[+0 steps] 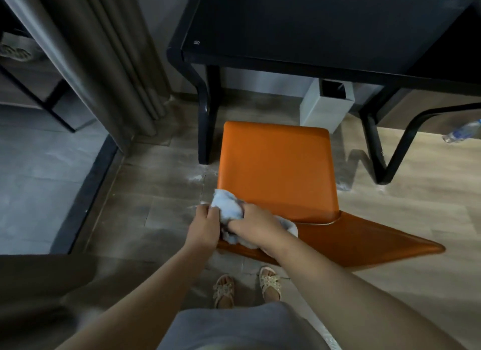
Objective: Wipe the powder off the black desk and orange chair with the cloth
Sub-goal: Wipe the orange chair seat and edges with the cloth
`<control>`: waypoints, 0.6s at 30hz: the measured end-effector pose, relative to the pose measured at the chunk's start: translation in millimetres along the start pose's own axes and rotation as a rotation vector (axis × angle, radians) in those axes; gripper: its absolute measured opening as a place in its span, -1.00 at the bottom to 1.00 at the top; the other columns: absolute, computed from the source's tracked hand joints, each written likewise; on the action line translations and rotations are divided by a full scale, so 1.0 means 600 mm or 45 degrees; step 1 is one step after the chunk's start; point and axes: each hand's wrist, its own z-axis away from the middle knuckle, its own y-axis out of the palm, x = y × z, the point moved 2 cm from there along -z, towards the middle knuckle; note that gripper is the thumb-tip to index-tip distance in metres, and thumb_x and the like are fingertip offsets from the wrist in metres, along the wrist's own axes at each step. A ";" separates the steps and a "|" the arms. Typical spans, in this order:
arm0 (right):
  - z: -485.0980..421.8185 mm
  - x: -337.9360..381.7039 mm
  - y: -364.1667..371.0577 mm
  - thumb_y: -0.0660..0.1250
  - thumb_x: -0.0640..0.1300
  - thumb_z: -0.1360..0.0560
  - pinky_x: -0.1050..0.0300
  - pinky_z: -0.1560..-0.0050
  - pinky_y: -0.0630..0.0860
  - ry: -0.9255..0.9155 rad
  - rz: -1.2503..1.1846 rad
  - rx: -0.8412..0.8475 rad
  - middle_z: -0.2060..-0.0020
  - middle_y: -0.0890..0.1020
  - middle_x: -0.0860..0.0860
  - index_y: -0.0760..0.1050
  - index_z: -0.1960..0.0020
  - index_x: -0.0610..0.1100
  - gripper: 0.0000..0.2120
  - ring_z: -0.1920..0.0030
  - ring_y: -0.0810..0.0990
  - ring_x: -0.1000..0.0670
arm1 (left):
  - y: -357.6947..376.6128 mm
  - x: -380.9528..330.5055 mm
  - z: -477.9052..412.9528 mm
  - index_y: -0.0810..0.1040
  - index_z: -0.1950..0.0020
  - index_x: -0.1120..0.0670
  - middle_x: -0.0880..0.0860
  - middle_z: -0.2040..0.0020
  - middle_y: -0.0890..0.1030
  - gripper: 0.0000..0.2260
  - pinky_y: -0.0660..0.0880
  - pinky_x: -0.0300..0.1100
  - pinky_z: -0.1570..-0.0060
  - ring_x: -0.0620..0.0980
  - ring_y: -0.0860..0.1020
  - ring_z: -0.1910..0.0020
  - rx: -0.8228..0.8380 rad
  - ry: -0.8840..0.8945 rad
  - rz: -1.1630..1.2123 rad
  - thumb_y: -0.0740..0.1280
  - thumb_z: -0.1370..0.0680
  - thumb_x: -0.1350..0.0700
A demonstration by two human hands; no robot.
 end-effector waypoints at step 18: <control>0.087 -0.041 -0.047 0.16 0.06 -0.44 -0.03 -0.06 0.46 0.141 0.267 -0.129 0.18 0.59 0.03 0.44 0.16 0.03 -0.85 -0.01 0.56 -0.13 | 0.001 -0.045 0.001 0.47 -0.24 0.07 0.09 -0.09 0.59 -0.63 0.47 -0.15 -0.10 0.05 0.56 -0.04 0.470 -0.196 -0.132 0.06 -0.62 -0.11</control>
